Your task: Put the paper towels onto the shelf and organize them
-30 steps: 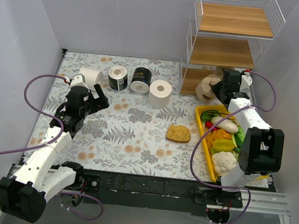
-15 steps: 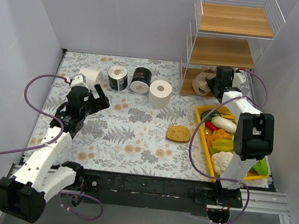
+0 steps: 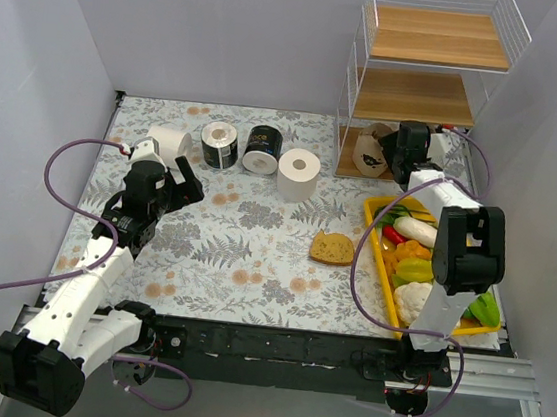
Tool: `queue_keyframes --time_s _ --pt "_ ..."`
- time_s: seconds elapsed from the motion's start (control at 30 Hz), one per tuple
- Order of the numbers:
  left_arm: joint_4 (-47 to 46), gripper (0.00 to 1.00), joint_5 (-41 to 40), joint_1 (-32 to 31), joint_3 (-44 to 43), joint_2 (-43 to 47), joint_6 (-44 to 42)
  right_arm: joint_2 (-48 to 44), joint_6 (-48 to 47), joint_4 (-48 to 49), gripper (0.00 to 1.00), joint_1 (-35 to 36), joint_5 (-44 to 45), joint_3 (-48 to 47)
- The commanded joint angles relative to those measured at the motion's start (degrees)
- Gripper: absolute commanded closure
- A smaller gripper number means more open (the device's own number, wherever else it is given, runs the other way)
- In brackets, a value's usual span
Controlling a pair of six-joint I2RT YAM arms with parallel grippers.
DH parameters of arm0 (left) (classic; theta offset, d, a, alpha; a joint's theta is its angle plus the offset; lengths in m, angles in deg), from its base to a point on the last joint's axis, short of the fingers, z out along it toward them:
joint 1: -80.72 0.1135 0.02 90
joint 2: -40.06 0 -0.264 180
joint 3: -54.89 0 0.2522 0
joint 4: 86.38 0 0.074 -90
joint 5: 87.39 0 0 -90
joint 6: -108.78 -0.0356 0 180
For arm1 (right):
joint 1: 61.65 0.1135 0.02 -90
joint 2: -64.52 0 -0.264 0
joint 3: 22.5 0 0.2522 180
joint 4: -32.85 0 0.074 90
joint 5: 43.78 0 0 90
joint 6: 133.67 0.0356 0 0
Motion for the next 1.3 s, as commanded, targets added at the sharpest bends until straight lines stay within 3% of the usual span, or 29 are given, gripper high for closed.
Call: queue_keyframes --time_s 0.0,0.2,0.4,0.63,0.7,0.83,0.97,1.27 --pt "-0.7 0.02 0.2 -0.3 -0.4 1.2 -0.7 -3.7 2.2 3.1 0.36 0.2 1.3 0.0" --pt "-0.7 0.02 0.3 -0.3 -0.4 1.5 -0.6 -9.2 0.2 3.4 0.42 0.2 1.1 5.6" --pt "-0.8 0.02 -0.2 -0.3 -0.3 2.1 -0.4 -13.2 -8.9 1.6 0.40 0.1 -11.8 8.9" --pt "-1.3 0.02 0.9 -0.7 0.0 3.5 -0.5 -24.6 -23.0 -5.3 0.35 0.5 -23.7 15.3" --pt "-1.5 0.02 1.1 -0.8 0.1 3.6 -0.4 -27.4 -25.3 -8.6 0.40 0.6 -22.2 16.1" --pt "-1.5 0.02 1.2 -0.8 0.1 3.2 -0.5 -30.6 -27.8 0.9 0.52 0.2 -19.0 21.4" --pt "-1.3 0.02 -0.2 -1.1 0.3 3.1 -0.7 -28.3 -28.0 5.5 0.59 -0.6 -18.6 22.2" --pt "-1.1 0.02 -1.8 -2.6 0.3 3.1 -1.1 -12.8 -21.8 17.4 0.60 -5.6 -25.3 19.8"
